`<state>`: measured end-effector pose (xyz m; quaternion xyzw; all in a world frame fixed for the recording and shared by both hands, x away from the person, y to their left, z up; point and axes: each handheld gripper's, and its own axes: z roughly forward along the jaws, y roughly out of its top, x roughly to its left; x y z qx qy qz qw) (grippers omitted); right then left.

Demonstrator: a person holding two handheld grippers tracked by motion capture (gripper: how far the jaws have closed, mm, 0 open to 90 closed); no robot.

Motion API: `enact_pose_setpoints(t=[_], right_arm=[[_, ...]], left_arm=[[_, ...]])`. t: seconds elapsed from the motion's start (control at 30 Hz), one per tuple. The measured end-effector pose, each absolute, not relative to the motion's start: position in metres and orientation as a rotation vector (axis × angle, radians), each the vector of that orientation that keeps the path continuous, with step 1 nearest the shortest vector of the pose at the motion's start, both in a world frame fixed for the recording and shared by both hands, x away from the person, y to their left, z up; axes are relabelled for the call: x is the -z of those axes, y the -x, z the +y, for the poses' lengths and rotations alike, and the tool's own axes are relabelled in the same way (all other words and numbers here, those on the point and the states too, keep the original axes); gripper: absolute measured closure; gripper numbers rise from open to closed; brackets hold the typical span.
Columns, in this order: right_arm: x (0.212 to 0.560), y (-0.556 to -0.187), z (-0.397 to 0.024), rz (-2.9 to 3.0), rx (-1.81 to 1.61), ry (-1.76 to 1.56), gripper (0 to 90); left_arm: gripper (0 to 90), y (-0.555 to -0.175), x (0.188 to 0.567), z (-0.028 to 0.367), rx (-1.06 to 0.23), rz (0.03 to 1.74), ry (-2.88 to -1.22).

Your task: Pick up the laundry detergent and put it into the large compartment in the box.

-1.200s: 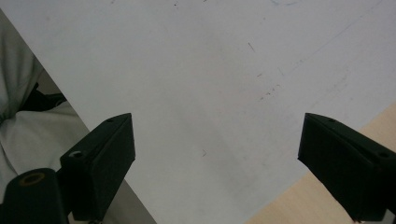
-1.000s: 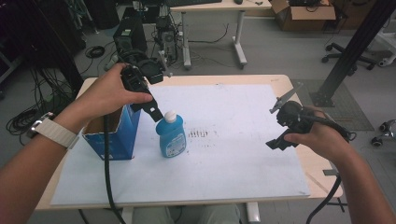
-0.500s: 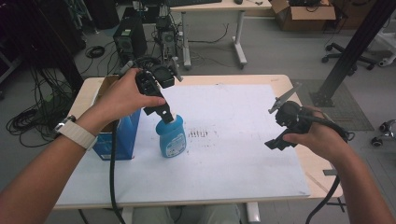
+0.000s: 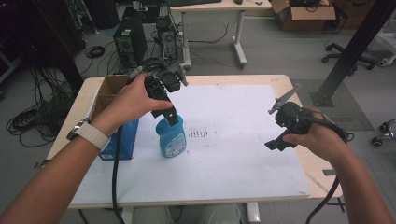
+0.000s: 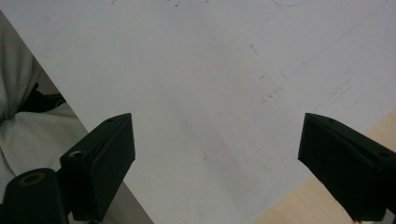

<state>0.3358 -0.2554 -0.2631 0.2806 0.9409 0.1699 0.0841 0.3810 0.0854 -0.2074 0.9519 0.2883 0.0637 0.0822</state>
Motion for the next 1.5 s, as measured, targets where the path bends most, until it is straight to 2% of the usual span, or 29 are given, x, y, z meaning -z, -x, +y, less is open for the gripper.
enact_pose_setpoints(t=[1.03,1.5], right_arm=[[0.274,-0.34,-0.257,2.823,-0.502,-0.845,10.5],[0.276,-0.339,-0.259,2.825,-0.499,-0.85,10.5]], left_arm=[[8.7,-0.392,0.264,0.072,-0.165,0.872,-2.875],[9.0,-0.395,0.273,0.074,-0.162,0.89,-2.87]])
